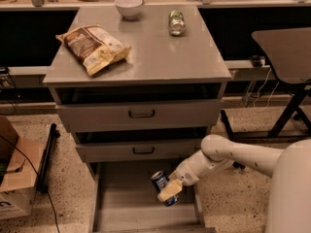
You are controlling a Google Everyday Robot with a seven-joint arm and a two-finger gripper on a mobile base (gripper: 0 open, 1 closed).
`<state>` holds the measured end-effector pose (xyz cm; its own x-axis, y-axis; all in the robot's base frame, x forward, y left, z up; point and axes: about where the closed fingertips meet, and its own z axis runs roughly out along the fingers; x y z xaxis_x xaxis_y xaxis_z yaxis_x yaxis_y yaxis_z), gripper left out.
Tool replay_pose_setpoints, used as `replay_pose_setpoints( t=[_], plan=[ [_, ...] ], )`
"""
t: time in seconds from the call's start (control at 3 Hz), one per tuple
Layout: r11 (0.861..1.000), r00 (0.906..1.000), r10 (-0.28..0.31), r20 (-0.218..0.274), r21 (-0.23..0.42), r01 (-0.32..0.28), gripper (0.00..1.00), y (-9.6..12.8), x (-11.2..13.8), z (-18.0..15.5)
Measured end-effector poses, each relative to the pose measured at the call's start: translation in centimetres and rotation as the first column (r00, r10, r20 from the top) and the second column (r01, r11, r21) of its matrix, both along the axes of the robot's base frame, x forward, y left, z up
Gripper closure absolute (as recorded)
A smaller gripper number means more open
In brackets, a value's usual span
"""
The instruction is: Place pepsi can into bottom drawer
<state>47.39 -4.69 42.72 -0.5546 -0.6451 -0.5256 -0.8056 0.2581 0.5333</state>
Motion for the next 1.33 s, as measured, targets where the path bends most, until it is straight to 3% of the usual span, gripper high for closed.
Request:
replay_pose_setpoints(
  t=[0.33,0.67,1.0,1.33],
  plan=[
    [1.0,0.9999,-0.01,-0.014,-0.015,0.009,1.0,0.7,0.4,-1.3],
    [0.999,0.9981,-0.016,-0.06,-0.053,0.012,1.0,3.1,0.9,-5.2],
    [0.996,0.9908,-0.075,-0.113,-0.056,0.069,1.0,4.6,2.2,-10.7],
    [0.992,0.9749,-0.12,-0.188,-0.059,0.111,1.0,5.3,3.6,-17.2]
  ],
)
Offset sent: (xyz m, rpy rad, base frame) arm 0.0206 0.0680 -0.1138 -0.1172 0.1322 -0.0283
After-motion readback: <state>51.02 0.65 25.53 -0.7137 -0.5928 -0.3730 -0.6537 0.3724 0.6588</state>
